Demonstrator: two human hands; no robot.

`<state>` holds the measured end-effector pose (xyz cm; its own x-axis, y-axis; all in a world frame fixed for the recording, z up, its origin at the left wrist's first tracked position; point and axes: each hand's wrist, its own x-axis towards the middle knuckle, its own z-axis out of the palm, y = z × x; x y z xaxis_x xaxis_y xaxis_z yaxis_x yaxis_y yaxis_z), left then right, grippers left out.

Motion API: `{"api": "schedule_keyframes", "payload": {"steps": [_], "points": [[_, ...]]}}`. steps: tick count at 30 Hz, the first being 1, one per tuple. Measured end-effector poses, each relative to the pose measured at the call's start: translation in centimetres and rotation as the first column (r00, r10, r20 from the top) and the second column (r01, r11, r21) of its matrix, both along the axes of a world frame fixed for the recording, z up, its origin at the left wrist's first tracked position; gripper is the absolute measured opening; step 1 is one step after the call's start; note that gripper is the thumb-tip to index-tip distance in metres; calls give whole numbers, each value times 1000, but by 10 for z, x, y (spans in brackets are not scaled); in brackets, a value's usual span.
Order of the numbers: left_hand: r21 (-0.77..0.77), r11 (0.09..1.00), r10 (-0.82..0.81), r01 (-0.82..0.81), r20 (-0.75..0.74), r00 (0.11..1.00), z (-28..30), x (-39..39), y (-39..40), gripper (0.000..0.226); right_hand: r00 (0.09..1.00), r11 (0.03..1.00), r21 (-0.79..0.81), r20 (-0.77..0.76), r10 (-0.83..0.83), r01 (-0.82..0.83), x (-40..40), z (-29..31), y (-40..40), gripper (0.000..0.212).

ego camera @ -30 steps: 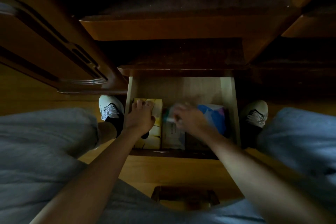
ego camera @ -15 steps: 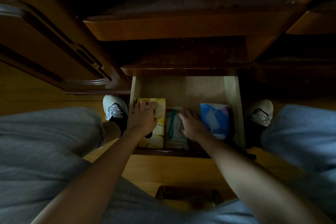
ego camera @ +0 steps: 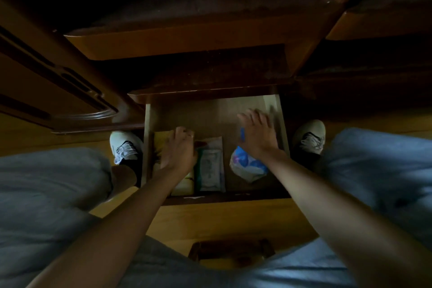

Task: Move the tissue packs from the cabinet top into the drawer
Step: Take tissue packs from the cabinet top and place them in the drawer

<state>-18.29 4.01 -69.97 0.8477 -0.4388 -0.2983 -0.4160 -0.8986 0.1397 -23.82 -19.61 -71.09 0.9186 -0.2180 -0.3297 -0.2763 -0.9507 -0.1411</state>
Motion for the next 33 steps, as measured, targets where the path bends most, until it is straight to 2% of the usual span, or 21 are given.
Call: {"api": "schedule_keyframes", "payload": {"steps": [2, 4, 7, 10, 12, 14, 16, 19, 23, 25, 26, 28, 30, 31, 33], "points": [[-123, 990, -76, 65, -84, 994, -3, -6, -25, 50, 979, 998, 62, -201, -19, 32, -12, 4, -22, 81], [-217, 974, -113, 59, -245, 963, -8, -12, -50, 45, 948, 996, 75, -313, 58, -36, -27, 6, -28, 72], [-253, 965, -60, -73, -481, 874, -20, -24, -81, 36, 965, 988, -15, -216, 150, -157, -36, 8, -24, 47], [-224, 952, 11, -207, -653, 757, -32, -35, -99, 30, 972, 970, -120, -132, 193, -209, -36, 15, -28, 43], [-192, 919, 85, -344, -756, 649, -40, -42, -101, 32, 979, 976, -115, -105, 173, -185, -33, 18, -35, 41], [-124, 874, 139, -470, -863, 486, -44, -51, -101, 22, 976, 984, -45, -137, 167, -175, -29, 19, -38, 41], [-34, 862, 178, -505, -913, 366, -45, -59, -103, 15, 958, 980, 85, -210, 195, -181, -27, 17, -39, 43], [-5, 834, 210, -551, -922, 325, -52, -61, -106, 18, 927, 972, 175, -310, 208, -160, -30, 8, -39, 45], [50, 621, 143, -782, -988, 50, -50, -66, -107, 23, 922, 976, 212, -366, 128, -52, -26, 2, -39, 36], [76, 543, 108, -836, -994, -20, -49, -71, -109, 28, 923, 973, 230, -375, 90, -2, -25, 4, -38, 37], [75, 542, 93, -837, -995, -29, -47, -72, -109, 31, 924, 973, 231, -375, 78, 12, -26, 5, -37, 38], [27, 631, 95, -776, -995, 43, -40, -71, -111, 31, 931, 974, 224, -360, 64, 20, -28, 8, -36, 37], [-38, 783, 168, -621, -948, 270, -30, -66, -110, 25, 944, 978, 209, -326, 58, 12, -28, 17, -35, 35], [-59, 824, 205, -563, -896, 395, -25, -61, -109, 25, 953, 980, 198, -297, 53, 7, -26, 24, -35, 36], [-123, 844, 205, -522, -825, 526, -9, -46, -105, 28, 973, 984, 178, -228, 46, -5, -20, 43, -34, 42]]}}
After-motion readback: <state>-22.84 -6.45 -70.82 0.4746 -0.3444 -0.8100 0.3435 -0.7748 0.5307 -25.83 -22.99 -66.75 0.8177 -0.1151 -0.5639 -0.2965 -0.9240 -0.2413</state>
